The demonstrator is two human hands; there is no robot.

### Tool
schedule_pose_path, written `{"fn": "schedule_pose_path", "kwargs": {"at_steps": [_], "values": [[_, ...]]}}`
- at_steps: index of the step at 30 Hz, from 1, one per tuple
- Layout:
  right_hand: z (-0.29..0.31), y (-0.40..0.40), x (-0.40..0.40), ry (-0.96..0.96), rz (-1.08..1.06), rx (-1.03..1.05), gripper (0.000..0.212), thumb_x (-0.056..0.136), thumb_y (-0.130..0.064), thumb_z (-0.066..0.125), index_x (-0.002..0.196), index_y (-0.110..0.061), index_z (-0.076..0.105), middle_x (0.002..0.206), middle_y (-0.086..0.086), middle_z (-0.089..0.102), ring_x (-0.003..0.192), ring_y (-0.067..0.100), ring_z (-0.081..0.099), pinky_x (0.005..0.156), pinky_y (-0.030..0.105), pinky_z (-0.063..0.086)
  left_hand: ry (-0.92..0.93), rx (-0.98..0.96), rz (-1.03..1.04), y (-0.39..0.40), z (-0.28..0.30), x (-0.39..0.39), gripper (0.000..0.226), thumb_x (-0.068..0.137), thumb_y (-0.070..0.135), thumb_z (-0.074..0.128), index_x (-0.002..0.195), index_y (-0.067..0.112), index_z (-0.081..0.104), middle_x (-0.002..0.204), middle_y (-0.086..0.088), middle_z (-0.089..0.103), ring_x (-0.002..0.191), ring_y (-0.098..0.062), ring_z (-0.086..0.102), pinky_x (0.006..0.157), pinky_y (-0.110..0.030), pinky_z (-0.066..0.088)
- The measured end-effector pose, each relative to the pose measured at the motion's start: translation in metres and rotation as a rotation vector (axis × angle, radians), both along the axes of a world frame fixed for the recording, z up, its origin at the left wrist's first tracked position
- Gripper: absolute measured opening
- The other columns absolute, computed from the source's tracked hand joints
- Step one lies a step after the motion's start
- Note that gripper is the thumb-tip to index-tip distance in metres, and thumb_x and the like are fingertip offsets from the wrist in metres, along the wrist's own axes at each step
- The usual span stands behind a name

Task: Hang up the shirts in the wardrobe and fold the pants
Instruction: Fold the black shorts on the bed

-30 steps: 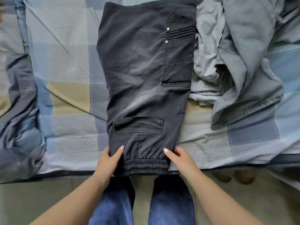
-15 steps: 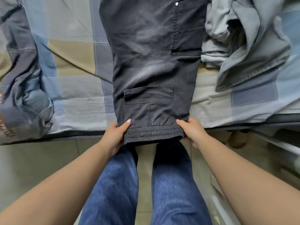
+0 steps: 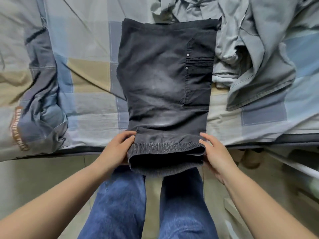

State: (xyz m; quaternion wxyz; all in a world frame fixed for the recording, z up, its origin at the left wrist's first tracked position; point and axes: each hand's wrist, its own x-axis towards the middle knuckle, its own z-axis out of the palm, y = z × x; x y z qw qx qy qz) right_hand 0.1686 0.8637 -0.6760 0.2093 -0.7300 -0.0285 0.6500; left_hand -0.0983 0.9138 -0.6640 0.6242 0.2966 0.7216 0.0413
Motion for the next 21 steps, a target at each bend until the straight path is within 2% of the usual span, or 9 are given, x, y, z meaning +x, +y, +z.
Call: {"fn": "schedule_pose_path", "kwargs": {"at_steps": [2, 4, 5, 8, 10, 14, 17, 19, 21], "values": [[0.007, 0.029, 0.004, 0.079, -0.034, 0.030, 0.020, 0.094, -0.017, 0.048, 0.090, -0.019, 0.068, 0.089, 0.005, 0.071, 0.069, 0.010, 0.068, 0.055, 0.027, 0.056, -0.098, -0.107, 0.100, 0.034, 0.006, 0.006, 0.022, 0.097, 0.031, 0.048, 0.094, 0.018, 0.065, 0.085, -0.003, 0.066, 0.083, -0.019, 0.057, 0.063, -0.027, 0.053], [0.008, 0.063, 0.011, 0.145, -0.176, 0.044, 0.020, 0.097, -0.022, 0.048, 0.090, -0.015, 0.065, 0.079, 0.006, 0.073, 0.065, 0.014, 0.070, 0.061, 0.032, 0.059, -0.170, -0.141, 0.209, 0.073, 0.007, 0.011, 0.027, 0.099, 0.031, 0.044, 0.088, 0.013, 0.060, 0.066, -0.002, 0.064, 0.064, -0.015, 0.063, 0.056, -0.024, 0.056], [0.009, 0.079, 0.016, 0.176, -0.238, 0.059, 0.018, 0.098, -0.025, 0.048, 0.094, -0.015, 0.063, 0.074, 0.004, 0.073, 0.066, 0.014, 0.071, 0.059, 0.031, 0.059, -0.180, -0.142, 0.238, 0.092, 0.004, 0.012, 0.028, 0.100, 0.030, 0.042, 0.087, 0.013, 0.060, 0.059, 0.000, 0.065, 0.058, -0.011, 0.066, 0.052, -0.021, 0.055], [0.005, 0.136, 0.028, 0.216, -0.358, 0.119, 0.019, 0.097, -0.025, 0.052, 0.109, -0.013, 0.060, 0.067, 0.003, 0.073, 0.069, 0.014, 0.073, 0.052, 0.024, 0.055, -0.235, -0.137, 0.331, 0.155, -0.001, 0.023, 0.031, 0.103, 0.028, 0.036, 0.097, 0.011, 0.061, 0.068, -0.004, 0.073, 0.064, -0.012, 0.072, 0.047, -0.020, 0.054], [0.000, 0.176, 0.034, 0.222, -0.401, 0.152, 0.020, 0.096, -0.023, 0.053, 0.112, -0.013, 0.058, 0.067, 0.005, 0.073, 0.066, 0.013, 0.072, 0.050, 0.023, 0.055, -0.266, -0.122, 0.372, 0.195, -0.007, 0.031, 0.033, 0.103, 0.028, 0.034, 0.099, 0.011, 0.062, 0.074, -0.005, 0.075, 0.068, -0.013, 0.073, 0.048, -0.021, 0.054], [-0.014, 0.249, 0.042, 0.210, -0.419, 0.181, 0.021, 0.098, -0.024, 0.048, 0.117, -0.018, 0.053, 0.086, 0.007, 0.068, 0.061, 0.011, 0.071, 0.050, 0.023, 0.056, -0.290, -0.088, 0.422, 0.262, -0.020, 0.052, 0.037, 0.104, 0.028, 0.031, 0.095, 0.008, 0.061, 0.076, -0.003, 0.075, 0.069, -0.013, 0.073, 0.048, -0.023, 0.055], [-0.031, 0.283, 0.043, 0.210, -0.348, 0.201, 0.030, 0.098, -0.024, 0.047, 0.127, -0.018, 0.049, 0.104, 0.007, 0.064, 0.074, 0.012, 0.070, 0.060, 0.028, 0.056, -0.269, -0.036, 0.451, 0.288, -0.035, 0.066, 0.033, 0.105, 0.027, 0.028, 0.107, 0.007, 0.054, 0.077, -0.005, 0.075, 0.067, -0.015, 0.073, 0.050, -0.026, 0.057], [-0.045, 0.294, 0.043, 0.214, -0.315, 0.225, 0.034, 0.099, -0.023, 0.045, 0.133, -0.017, 0.044, 0.125, 0.009, 0.058, 0.088, 0.017, 0.065, 0.071, 0.031, 0.053, -0.256, 0.025, 0.502, 0.295, -0.050, 0.070, 0.026, 0.104, 0.025, 0.029, 0.118, 0.009, 0.045, 0.093, -0.009, 0.072, 0.074, -0.017, 0.073, 0.055, -0.029, 0.058], [-0.055, 0.295, 0.040, 0.167, -0.277, 0.261, 0.043, 0.099, -0.023, 0.046, 0.140, -0.019, 0.035, 0.130, 0.007, 0.053, 0.097, 0.018, 0.061, 0.081, 0.034, 0.050, -0.218, 0.089, 0.548, 0.293, -0.067, 0.068, 0.029, 0.103, 0.024, 0.035, 0.128, 0.011, 0.043, 0.111, -0.009, 0.065, 0.089, -0.018, 0.069, 0.063, -0.031, 0.057]]}}
